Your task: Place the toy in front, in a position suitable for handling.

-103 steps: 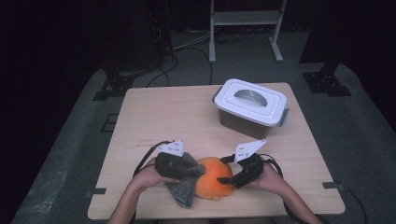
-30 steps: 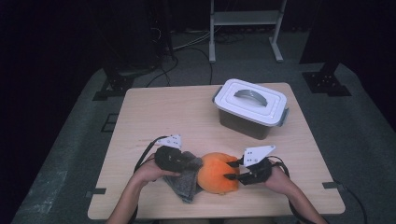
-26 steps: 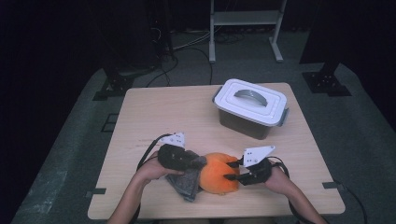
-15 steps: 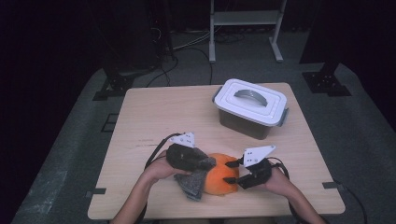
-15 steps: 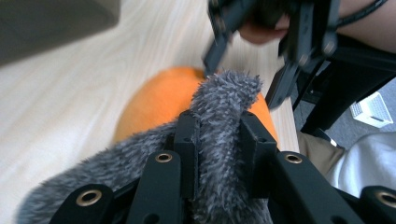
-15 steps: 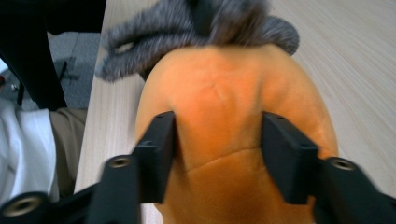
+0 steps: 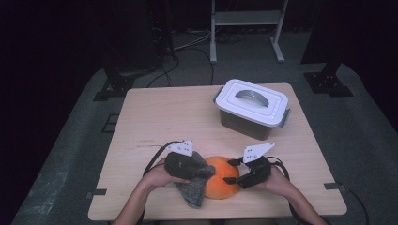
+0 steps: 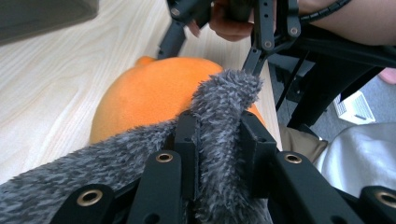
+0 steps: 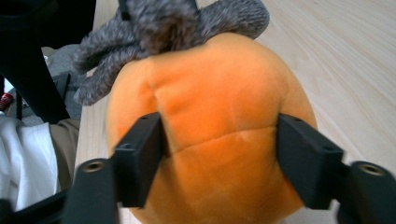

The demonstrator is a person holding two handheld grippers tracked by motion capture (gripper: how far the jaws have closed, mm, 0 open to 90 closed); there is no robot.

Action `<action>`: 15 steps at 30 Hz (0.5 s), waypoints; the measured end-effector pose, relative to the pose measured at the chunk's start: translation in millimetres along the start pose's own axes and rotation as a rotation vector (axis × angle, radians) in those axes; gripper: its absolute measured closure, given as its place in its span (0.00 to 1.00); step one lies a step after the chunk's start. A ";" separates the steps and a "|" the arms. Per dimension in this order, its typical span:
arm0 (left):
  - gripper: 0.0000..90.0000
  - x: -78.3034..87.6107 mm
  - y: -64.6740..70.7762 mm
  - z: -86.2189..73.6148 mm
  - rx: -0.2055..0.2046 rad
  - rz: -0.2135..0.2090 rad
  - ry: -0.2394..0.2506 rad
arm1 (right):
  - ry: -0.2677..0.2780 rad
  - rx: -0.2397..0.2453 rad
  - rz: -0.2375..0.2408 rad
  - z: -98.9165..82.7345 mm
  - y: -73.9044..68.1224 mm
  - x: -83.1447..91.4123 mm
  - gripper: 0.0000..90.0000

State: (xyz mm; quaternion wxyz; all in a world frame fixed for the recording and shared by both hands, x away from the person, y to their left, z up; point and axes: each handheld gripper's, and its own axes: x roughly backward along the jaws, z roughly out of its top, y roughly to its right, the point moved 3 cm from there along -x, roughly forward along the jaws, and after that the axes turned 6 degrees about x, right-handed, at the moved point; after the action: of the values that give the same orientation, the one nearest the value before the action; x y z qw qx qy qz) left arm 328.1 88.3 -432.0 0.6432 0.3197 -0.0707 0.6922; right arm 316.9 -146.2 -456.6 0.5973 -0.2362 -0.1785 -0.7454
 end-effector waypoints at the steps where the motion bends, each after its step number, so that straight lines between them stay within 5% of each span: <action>1: 0.80 0.5 -0.6 -0.7 0.004 -0.002 0.007 | -0.003 0.004 -0.002 -0.1 -0.5 0.5 0.42; 7: 0.80 9.3 -8.5 -12.1 0.029 -0.010 0.041 | -0.004 0.006 -0.003 -1.1 -1.5 1.8 0.45; 15: 0.80 24.3 -19.3 -30.1 0.068 0.070 0.001 | -0.006 0.035 -0.020 -0.5 -3.8 2.3 0.45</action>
State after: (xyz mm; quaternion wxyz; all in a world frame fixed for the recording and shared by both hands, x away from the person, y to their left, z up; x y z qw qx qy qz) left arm 336.3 127.4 -448.6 0.6075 0.3383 -0.0581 0.7163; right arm 312.7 -147.4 -455.7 0.5933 -0.2259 -0.1957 -0.7475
